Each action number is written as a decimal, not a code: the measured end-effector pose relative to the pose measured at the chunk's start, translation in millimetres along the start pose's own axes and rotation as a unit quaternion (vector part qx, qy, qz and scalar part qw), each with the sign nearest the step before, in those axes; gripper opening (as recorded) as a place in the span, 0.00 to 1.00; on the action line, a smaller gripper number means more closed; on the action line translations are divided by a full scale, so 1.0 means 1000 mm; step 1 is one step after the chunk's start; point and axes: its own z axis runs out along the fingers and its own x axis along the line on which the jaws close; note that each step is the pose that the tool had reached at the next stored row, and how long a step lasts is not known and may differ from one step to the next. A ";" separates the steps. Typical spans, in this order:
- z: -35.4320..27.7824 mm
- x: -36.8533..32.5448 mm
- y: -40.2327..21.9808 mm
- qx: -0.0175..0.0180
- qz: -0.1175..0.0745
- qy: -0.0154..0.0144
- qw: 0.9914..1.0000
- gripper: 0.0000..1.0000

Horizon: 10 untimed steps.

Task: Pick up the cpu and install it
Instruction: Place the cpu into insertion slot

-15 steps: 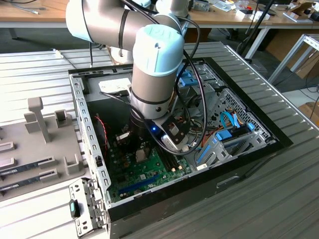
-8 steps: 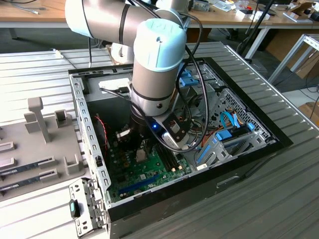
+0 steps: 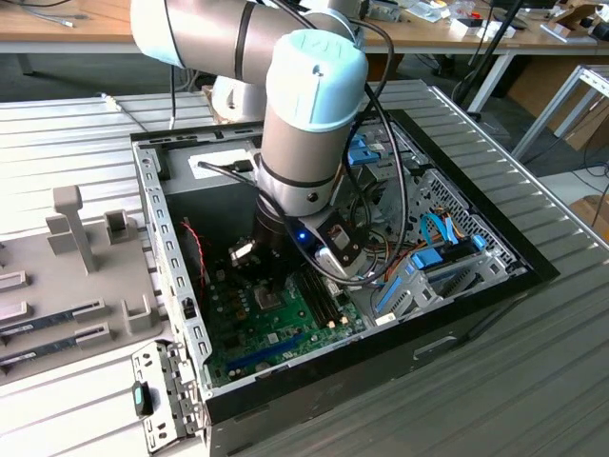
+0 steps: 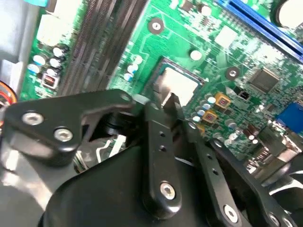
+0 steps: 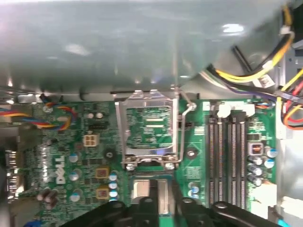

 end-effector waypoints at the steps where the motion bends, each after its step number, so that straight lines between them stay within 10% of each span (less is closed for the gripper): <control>1: 0.0001 -0.0035 0.0001 0.000 0.000 0.001 1.000 0.23; 10: -0.0084 -0.0198 0.0005 -0.010 0.000 0.002 1.000 0.11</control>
